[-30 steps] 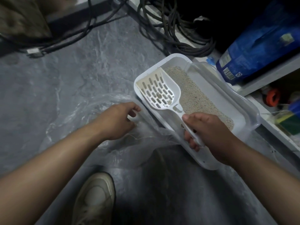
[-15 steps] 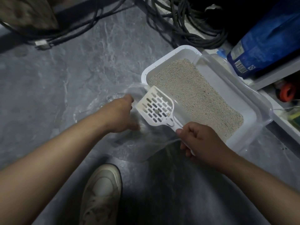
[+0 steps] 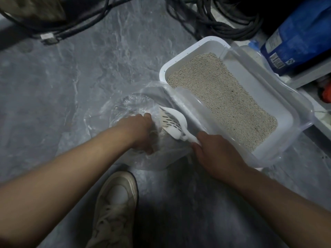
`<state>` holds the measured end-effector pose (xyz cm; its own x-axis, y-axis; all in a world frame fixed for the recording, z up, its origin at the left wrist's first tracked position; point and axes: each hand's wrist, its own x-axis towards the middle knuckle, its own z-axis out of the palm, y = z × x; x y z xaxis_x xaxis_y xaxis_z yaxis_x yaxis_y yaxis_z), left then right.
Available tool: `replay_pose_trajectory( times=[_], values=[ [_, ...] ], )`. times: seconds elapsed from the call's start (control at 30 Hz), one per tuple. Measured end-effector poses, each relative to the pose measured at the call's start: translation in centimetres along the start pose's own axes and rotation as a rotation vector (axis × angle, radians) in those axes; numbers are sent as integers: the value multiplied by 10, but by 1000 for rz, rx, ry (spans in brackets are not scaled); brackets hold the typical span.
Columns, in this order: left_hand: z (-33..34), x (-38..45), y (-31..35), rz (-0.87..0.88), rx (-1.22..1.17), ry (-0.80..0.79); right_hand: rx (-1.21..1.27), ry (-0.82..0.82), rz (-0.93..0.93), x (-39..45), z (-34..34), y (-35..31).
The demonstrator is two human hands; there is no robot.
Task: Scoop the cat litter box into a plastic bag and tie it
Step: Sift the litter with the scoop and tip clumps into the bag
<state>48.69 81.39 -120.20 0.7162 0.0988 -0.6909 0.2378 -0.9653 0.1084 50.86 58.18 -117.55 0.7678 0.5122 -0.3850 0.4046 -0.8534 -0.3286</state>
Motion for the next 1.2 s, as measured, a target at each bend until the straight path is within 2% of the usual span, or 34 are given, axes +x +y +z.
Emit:
replay_pose_trajectory(
  times=[0.17,0.67,0.93,1.2],
  values=[
    [10,8,2,-27,47,-73,-39,26,-1,-4,-3,0],
    [20,18,8,-82,19,-26,-150,68,25,-1,-5,3],
    [20,21,1,-157,-31,-17,-110,109,-2,-3,-9,-1],
    [7,18,9,-73,-7,42,-24,164,15,-2,-19,2]
  ],
)
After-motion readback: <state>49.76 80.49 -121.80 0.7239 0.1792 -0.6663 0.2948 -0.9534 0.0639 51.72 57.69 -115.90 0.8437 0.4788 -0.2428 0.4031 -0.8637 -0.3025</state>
